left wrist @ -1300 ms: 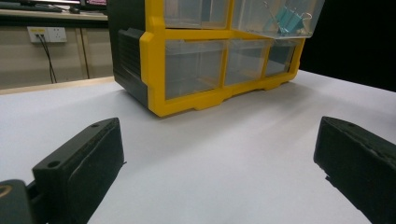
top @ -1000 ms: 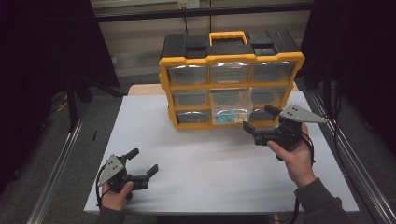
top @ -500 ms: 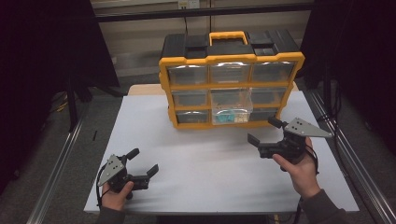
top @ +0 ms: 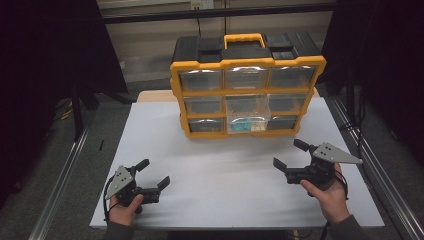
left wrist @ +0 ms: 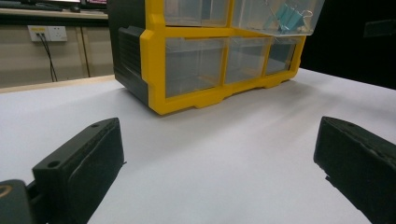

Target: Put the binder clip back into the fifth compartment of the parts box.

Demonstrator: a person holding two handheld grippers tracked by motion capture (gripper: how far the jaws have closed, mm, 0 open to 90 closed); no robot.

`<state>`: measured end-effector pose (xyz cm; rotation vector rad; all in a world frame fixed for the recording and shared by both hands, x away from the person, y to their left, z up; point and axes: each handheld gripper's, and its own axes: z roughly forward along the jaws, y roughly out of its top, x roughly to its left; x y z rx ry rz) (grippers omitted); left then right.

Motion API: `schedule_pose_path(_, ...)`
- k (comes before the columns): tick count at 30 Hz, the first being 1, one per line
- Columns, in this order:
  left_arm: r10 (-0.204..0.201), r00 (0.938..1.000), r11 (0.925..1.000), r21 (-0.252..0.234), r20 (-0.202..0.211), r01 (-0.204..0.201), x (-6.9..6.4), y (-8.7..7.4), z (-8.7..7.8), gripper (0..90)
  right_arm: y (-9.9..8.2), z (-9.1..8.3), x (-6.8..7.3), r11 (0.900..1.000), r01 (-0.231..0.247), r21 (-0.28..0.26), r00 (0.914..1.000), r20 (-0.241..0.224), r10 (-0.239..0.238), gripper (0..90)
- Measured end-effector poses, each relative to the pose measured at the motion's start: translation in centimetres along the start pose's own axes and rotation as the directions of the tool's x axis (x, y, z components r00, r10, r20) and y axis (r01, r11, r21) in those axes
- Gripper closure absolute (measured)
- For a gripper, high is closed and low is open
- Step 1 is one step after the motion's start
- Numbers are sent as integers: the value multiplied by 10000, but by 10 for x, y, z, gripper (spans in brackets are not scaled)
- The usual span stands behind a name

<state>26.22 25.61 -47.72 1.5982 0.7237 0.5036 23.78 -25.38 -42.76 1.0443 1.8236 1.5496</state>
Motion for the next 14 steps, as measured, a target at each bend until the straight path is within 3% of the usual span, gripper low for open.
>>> schedule_pose_path(14,24,10000,10000,24,-1,-24,1,0,0,16,-42,-21,-10,9995,-93,289,9999,61,91,28)
